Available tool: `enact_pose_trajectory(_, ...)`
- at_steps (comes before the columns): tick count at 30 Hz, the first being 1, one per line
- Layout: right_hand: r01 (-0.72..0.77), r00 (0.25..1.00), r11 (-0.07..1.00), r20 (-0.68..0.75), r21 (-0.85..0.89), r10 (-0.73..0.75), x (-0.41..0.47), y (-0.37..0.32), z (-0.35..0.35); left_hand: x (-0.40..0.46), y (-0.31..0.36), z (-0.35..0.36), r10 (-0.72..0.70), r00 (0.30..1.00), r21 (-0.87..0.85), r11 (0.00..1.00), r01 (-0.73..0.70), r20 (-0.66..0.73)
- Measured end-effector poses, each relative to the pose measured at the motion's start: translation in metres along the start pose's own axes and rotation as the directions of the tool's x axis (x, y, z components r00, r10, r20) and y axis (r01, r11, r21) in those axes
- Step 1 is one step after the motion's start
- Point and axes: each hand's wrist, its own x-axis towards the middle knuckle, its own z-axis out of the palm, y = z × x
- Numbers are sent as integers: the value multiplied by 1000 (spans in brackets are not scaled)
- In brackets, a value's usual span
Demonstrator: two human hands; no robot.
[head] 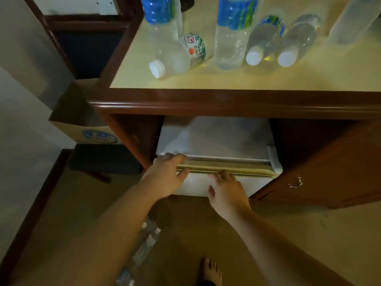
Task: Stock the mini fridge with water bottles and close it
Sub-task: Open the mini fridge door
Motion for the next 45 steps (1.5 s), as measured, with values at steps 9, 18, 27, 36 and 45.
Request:
enact_pose_trajectory(9,44,989,993,-135,-108,-58,55,36,63,96,-38,46,21,999,210,977,-28,37)
enact_pose_trajectory(18,-4,912,988,-406,-151,-58,76,48,111,129,-65,91,111,990,237,968,-86,-92)
enact_pose_trajectory(27,7,878,996,-476,-94,-51,82,46,119,132,-78,102,148,986,241,962,-126,-78)
enact_pose_trajectory(36,244,928,968,-274,-64,-252,-2,71,106,133,-76,104,110,993,289,953,-91,-50)
enact_pose_trajectory(45,53,879,966,-470,253,75,-76,91,89,122,-43,124,-79,994,363,926,100,-72)
